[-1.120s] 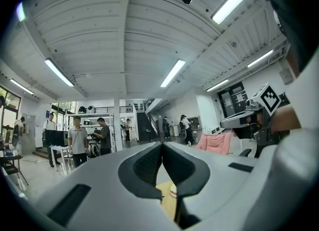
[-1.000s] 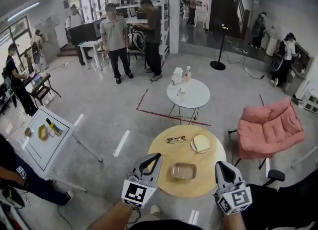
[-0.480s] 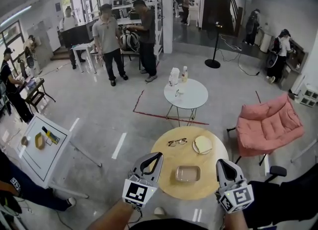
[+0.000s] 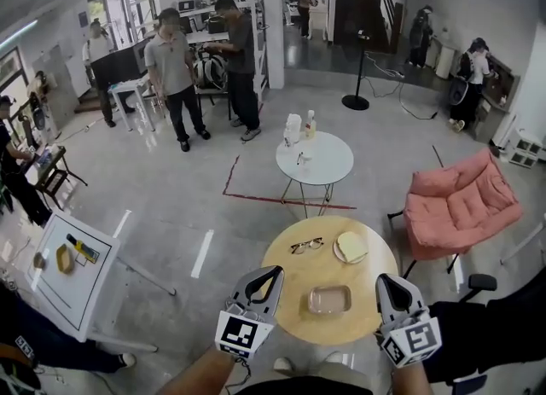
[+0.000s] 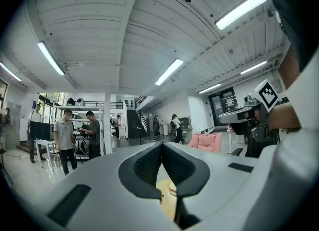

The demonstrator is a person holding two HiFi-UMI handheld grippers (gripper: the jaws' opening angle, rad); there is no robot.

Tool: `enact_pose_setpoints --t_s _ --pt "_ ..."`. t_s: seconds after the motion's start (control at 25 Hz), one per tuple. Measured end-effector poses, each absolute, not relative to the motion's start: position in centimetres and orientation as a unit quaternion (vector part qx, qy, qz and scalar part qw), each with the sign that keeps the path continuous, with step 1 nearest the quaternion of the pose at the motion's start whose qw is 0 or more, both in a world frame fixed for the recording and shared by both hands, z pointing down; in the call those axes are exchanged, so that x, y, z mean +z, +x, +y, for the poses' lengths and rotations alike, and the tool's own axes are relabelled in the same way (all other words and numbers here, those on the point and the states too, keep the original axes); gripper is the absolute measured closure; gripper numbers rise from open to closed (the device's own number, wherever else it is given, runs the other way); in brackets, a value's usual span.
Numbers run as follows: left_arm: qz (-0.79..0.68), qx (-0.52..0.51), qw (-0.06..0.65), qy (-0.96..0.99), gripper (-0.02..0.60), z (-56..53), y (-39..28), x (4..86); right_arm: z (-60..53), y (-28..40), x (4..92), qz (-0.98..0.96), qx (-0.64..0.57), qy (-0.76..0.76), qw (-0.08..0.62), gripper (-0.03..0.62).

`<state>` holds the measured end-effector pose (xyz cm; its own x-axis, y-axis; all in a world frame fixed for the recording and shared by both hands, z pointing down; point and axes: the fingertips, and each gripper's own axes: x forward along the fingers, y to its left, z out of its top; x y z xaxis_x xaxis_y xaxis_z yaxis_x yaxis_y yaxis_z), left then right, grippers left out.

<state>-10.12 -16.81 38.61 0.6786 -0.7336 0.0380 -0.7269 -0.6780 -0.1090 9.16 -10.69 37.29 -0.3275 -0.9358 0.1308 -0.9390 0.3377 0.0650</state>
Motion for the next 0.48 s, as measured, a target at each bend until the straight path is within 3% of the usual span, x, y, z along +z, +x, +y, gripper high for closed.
enact_pose_setpoints --t_s 0.48 --pt "0.404 -0.048 0.029 -0.913 0.565 -18.8 -7.4 40.4 -13.9 11.2 38.4 -0.823 0.020 0.564 0.072 0.579"
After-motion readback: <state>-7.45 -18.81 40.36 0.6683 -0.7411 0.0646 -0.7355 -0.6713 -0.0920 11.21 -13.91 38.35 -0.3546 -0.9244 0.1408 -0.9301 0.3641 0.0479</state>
